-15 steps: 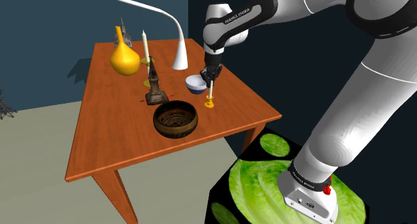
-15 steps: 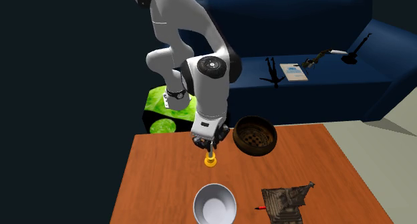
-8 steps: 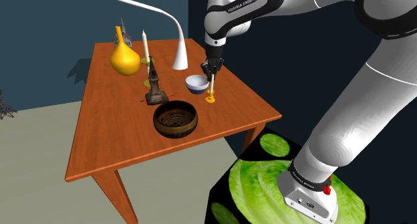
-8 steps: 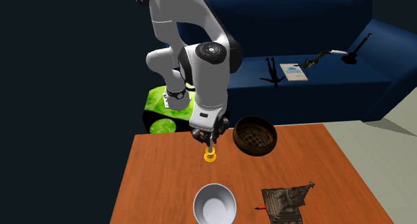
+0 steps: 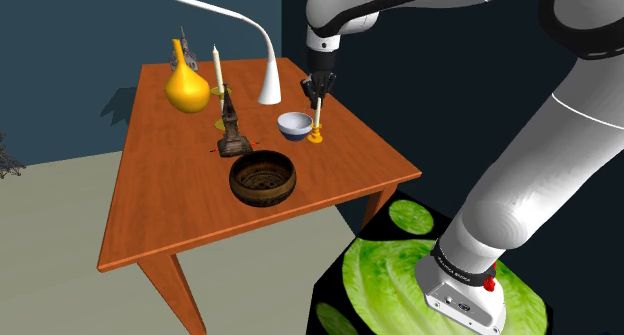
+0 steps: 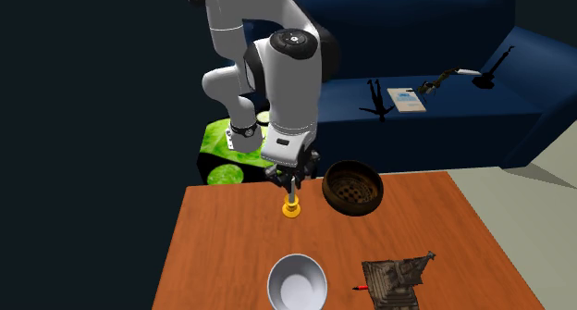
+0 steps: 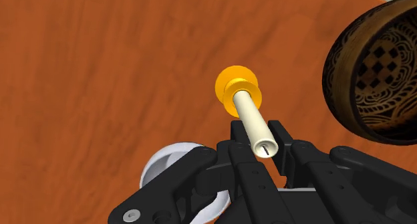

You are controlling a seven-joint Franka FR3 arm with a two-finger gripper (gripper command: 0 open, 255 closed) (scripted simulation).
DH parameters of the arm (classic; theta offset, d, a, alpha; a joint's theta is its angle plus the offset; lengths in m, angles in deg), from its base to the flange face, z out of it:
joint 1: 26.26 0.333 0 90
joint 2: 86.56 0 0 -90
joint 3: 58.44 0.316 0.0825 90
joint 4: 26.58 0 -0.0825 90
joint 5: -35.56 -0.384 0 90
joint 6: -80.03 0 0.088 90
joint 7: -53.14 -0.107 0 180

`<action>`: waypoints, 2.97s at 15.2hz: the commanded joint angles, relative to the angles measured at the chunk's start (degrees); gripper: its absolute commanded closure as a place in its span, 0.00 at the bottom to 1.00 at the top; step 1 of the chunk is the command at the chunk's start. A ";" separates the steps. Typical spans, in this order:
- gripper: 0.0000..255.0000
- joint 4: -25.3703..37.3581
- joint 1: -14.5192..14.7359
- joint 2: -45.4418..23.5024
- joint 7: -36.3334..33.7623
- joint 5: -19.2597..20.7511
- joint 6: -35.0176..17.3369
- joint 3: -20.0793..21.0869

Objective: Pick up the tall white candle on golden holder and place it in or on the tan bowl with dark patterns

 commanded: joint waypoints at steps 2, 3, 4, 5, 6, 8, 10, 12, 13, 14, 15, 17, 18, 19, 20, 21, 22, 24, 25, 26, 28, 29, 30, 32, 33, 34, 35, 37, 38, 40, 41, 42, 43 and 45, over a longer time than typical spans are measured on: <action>1.00 1.62 -0.03 0.51 0.03 0.01 2.17 -0.03; 1.00 2.27 -0.03 0.63 0.03 0.01 2.93 -0.03; 1.00 2.92 -0.03 0.74 0.02 0.02 3.69 -0.03; 1.00 3.59 -0.03 0.83 0.02 0.02 4.46 -0.03; 1.00 4.27 -0.03 0.92 0.01 0.02 5.22 -0.03; 1.00 5.67 -0.03 1.04 0.00 0.02 6.75 -0.03; 1.00 7.13 -0.03 1.12 0.00 0.03 8.28 -0.03; 1.00 8.64 -0.03 1.15 -0.01 0.03 9.82 -0.03; 1.00 9.21 -0.03 1.15 -0.02 0.03 10.39 -0.03; 1.00 9.50 0.57 1.29 -1.35 -0.05 10.81 0.71; 1.00 9.85 1.18 1.38 -2.67 -0.13 11.25 1.45; 1.00 10.76 2.36 1.38 -5.34 -0.29 12.13 2.96; 1.00 11.32 2.96 1.29 -6.67 -0.36 12.59 3.71; 1.00 11.94 3.56 1.15 -8.01 -0.43 13.05 4.45; 1.00 12.63 4.16 0.94 -9.36 -0.49 13.52 5.20; 1.00 13.39 4.76 0.67 -10.70 -0.53 14.00 5.95; 1.00 14.22 5.35 0.34 -12.05 -0.56 14.49 6.70; 1.00 16.10 6.56 -0.50 -14.76 -0.57 15.50 8.18; 1.00 17.15 7.16 -1.01 -16.12 -0.54 16.02 8.93; 1.00 18.27 7.79 -1.59 -17.49 -0.49 16.56 9.65; 1.00 20.76 9.04 -2.94 -20.24 -0.31 17.68 11.11; 1.00 22.12 9.68 -3.72 -21.63 -0.17 18.27 11.84; 1.00 23.57 10.33 -4.56 -23.02 0.00 18.89 12.56; 1.00 23.63 10.78 -5.01 -23.93 0.10 18.50 13.01; 1.00 22.66 10.78 -4.85 -23.90 0.07 17.69 13.00; 1.00 21.71 10.77 -4.71 -23.87 0.04 16.89 12.99; 1.00 20.82 10.76 -4.61 -23.85 0.01 16.09 12.98; 1.00 19.05 10.75 -4.41 -23.81 -0.03 14.51 12.97; 1.00 18.18 10.74 -4.34 -23.80 -0.05 13.72 12.97; 1.00 16.51 10.74 -4.23 -23.77 -0.08 12.16 12.96; 1.00 15.70 10.74 -4.19 -23.76 -0.09 11.38 12.96; 1.00 14.91 10.74 -4.17 -23.76 -0.09 10.60 12.96; 1.00 14.13 10.74 -4.17 -23.75 -0.09 9.83 12.96; 1.00 12.62 10.75 -4.19 -23.75 -0.09 8.30 12.97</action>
